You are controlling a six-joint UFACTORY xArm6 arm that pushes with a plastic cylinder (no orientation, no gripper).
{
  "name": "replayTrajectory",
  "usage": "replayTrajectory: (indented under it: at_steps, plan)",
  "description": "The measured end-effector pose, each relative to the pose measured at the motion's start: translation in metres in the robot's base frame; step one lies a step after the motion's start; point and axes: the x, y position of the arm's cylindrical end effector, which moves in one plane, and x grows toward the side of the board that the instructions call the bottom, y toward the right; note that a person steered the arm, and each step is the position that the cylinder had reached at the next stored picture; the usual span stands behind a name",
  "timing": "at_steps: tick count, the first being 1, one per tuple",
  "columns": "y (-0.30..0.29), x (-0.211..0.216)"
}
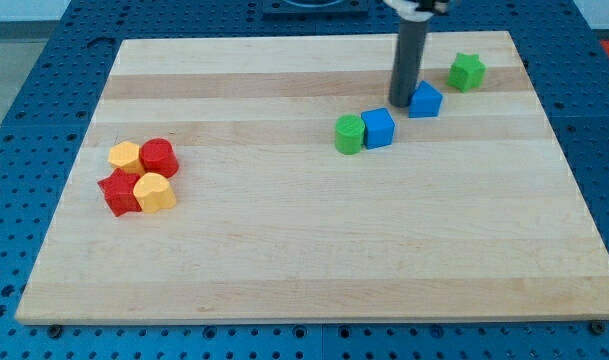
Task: Slightly move the blue triangle upwards
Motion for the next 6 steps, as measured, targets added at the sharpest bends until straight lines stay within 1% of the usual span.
replayTrajectory:
  at_steps: [1,2,3,4,5,6]
  plan:
    - [0.039,-0.002]
    - [0.032,0.002]
    - [0.002,0.012]
    - [-0.011,0.033]
    - [-0.008,0.053]
    - [0.003,0.053]
